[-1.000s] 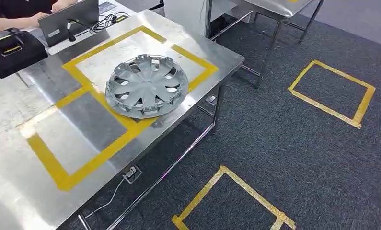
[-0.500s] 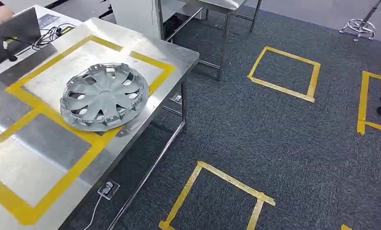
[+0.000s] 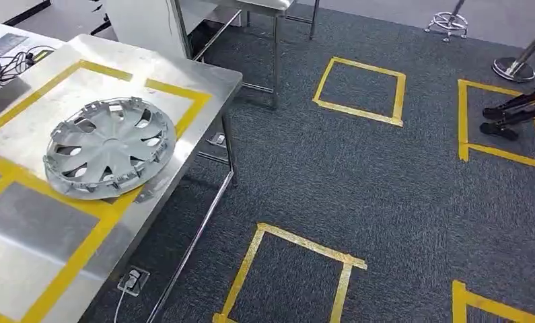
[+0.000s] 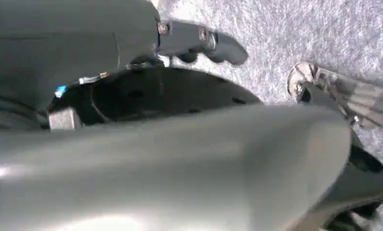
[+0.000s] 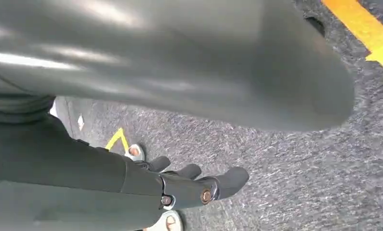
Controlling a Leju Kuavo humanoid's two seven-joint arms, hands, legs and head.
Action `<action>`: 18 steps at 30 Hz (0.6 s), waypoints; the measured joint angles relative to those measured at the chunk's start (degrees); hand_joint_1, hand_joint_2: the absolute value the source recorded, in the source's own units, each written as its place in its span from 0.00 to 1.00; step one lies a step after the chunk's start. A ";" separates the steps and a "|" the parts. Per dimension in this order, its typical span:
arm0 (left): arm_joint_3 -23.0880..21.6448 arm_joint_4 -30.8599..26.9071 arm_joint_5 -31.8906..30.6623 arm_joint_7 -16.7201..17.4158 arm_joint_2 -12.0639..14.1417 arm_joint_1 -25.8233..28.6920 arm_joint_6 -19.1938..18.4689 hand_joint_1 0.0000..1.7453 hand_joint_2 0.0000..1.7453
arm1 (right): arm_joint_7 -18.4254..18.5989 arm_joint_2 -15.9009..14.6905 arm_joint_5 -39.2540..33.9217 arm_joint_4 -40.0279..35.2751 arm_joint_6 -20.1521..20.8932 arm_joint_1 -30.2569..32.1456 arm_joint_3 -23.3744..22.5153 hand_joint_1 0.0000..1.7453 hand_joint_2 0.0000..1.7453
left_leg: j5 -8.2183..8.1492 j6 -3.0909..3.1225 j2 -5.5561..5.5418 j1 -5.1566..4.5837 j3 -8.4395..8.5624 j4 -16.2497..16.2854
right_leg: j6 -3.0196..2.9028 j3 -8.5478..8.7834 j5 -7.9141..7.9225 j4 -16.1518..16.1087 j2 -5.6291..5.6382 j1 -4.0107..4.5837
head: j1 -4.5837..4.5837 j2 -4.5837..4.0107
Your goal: Take the parts from the cabinet and place them on the table.
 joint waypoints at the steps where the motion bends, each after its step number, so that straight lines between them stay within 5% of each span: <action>1: 0.00 0.00 0.00 0.02 0.00 -0.06 0.00 0.00 0.00 | 0.07 -0.04 0.00 0.02 -0.04 0.08 0.02 0.00 0.00 | -0.12 -0.31 0.49 -0.05 0.35 -0.14 | -0.39 0.12 0.25 -0.54 0.71 -0.08 | 0.09 0.00; 3: 0.00 0.07 -0.02 -0.02 0.11 0.00 -0.02 0.00 0.00 | 0.07 -0.02 0.00 0.02 -0.13 0.13 0.02 0.00 0.00 | -2.78 -0.77 -4.85 0.42 -1.21 2.90 | -1.14 0.80 0.75 -1.29 1.74 -0.81 | -0.26 0.00; 4: 0.00 0.04 0.00 -0.02 0.13 0.05 -0.11 0.00 0.00 | 0.07 -0.09 -0.02 0.00 -0.15 -0.01 0.02 0.00 0.00 | -5.03 -0.90 -6.08 0.49 -3.23 7.32 | -1.28 0.60 0.84 -1.30 2.38 -0.88 | -0.78 0.00; 6: 0.00 0.04 0.00 0.02 0.20 0.04 -0.11 0.00 0.00 | 0.09 -0.06 0.00 0.00 -0.15 -0.16 0.02 0.00 0.00 | -8.27 -1.20 -6.69 0.56 -7.64 16.36 | -1.36 0.40 0.89 -1.23 3.81 -0.84 | -1.40 0.00; 7: 0.00 0.04 0.00 0.15 0.20 0.04 -0.07 0.00 0.00 | 0.28 -0.07 0.00 0.02 -0.20 -0.11 0.02 0.00 0.00 | -8.32 -1.28 -6.72 0.56 -8.98 18.71 | -1.35 0.41 0.88 -1.16 4.59 -0.84 | -1.59 0.00; 8: 0.00 0.04 0.00 0.44 0.20 0.00 0.02 0.00 0.00 | 0.53 -0.07 0.02 0.02 -0.28 -0.03 0.02 0.00 0.00 | -6.92 -1.20 -6.72 0.58 -8.90 17.98 | -1.31 0.47 0.85 -1.08 5.45 -0.87 | -1.73 0.00; 10: 0.00 0.04 0.00 0.90 0.20 -0.06 0.11 0.00 0.00 | 1.36 -0.04 0.22 0.02 -0.42 -0.02 0.09 0.00 0.00 | -1.59 -0.94 -7.38 0.75 -5.59 9.87 | -1.08 0.55 0.71 -0.77 7.34 -0.99 | -1.97 0.00; 11: 0.00 0.04 0.00 1.42 0.20 -0.10 0.09 0.00 0.00 | 1.86 -0.02 0.65 0.02 -0.55 -0.08 0.22 0.00 0.00 | 0.99 -0.84 -9.26 1.00 -3.31 4.60 | -0.82 0.51 0.55 -0.55 8.17 -1.07 | -2.20 0.00; 12: 0.00 0.04 0.00 1.71 0.22 -0.16 0.02 0.00 0.00 | 2.36 0.02 0.96 0.02 -0.72 -0.11 0.39 0.00 0.00 | 0.64 -0.79 -12.52 1.28 -2.30 2.25 | -0.53 0.26 0.44 -0.31 8.72 -0.95 | -2.40 0.00; 14: 0.00 0.00 -0.04 2.38 0.11 -0.54 0.02 0.00 0.00 | 3.39 0.04 1.62 0.02 -0.81 -0.16 0.70 0.00 0.00 | 0.21 -0.76 -11.86 1.14 -1.85 1.21 | 0.37 -0.50 0.53 -0.04 9.97 -1.15 | -2.34 0.00; 16: 0.00 -0.07 -0.57 2.43 -0.04 -0.74 0.18 0.00 0.00 | 4.15 0.11 2.03 0.07 -0.72 0.26 1.12 0.00 0.00 | 0.43 0.05 -10.71 0.90 -1.12 1.14 | 1.38 -1.21 0.93 -0.34 11.29 -1.50 | -2.42 0.00; 17: 0.00 -0.09 -0.72 2.38 -0.15 -0.76 0.22 0.00 0.00 | 4.39 0.09 2.23 0.13 -0.68 0.29 1.38 0.00 0.00 | 0.75 0.55 -9.75 1.43 -0.89 0.59 | 1.50 -1.64 0.71 0.15 10.94 -1.59 | -2.34 0.00; 18: -0.02 -0.07 -0.90 2.34 -0.13 -0.76 0.33 0.00 0.00 | 4.44 0.20 2.34 0.15 -0.55 0.35 1.55 0.00 0.00 | 0.78 0.76 -9.06 1.24 -0.77 0.44 | 1.58 -2.40 -0.37 1.94 7.34 -1.01 | -1.89 0.00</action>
